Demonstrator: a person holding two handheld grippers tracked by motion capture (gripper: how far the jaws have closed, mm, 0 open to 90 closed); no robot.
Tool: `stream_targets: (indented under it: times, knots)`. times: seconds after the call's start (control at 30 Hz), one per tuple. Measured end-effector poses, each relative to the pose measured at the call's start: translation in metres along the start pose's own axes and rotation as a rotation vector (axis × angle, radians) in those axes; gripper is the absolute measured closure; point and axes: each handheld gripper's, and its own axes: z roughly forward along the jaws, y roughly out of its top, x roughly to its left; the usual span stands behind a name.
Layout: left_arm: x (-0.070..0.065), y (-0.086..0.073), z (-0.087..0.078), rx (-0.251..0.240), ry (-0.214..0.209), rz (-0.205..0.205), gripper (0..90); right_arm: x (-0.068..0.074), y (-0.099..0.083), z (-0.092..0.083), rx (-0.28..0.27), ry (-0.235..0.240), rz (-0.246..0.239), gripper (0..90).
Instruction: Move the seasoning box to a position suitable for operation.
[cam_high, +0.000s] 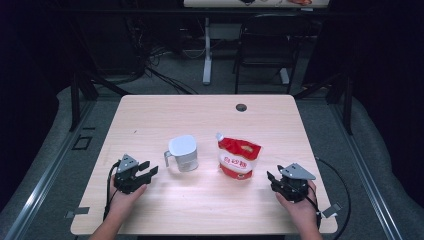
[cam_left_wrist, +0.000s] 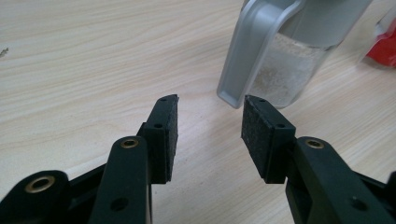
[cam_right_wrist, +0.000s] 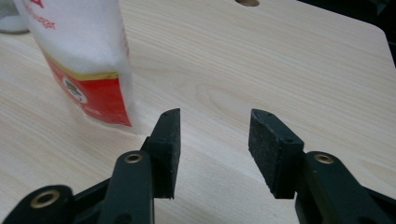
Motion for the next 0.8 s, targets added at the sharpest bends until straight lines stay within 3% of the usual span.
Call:
stream_targets:
  times: [0.1,0.13,0.2,0.33,0.5,0.8]
  knots:
    - [-0.001,0.001,-0.001,0.001,0.0,0.007,55.5,0.002,0.0,0.0,0.001,0.005,0.0,57.2]
    - [-0.003,0.001,-0.001,-0.007,-0.008,0.003,55.6,0.002,0.0,-0.001,0.008,0.018,0.011,61.8]
    - [-0.004,0.002,-0.001,-0.01,0.005,-0.006,56.4,0.002,0.001,-0.003,0.008,0.083,0.054,64.3]
    - [-0.007,0.004,0.0,-0.008,0.027,-0.009,60.0,0.0,0.001,-0.006,0.019,0.072,0.051,68.2]
    - [-0.011,0.004,0.0,-0.013,0.047,0.005,58.2,-0.003,0.003,-0.01,-0.004,0.065,0.066,68.3]
    - [-0.02,0.012,0.002,-0.035,0.044,-0.009,56.3,-0.001,0.003,-0.011,-0.011,0.07,0.081,65.9]
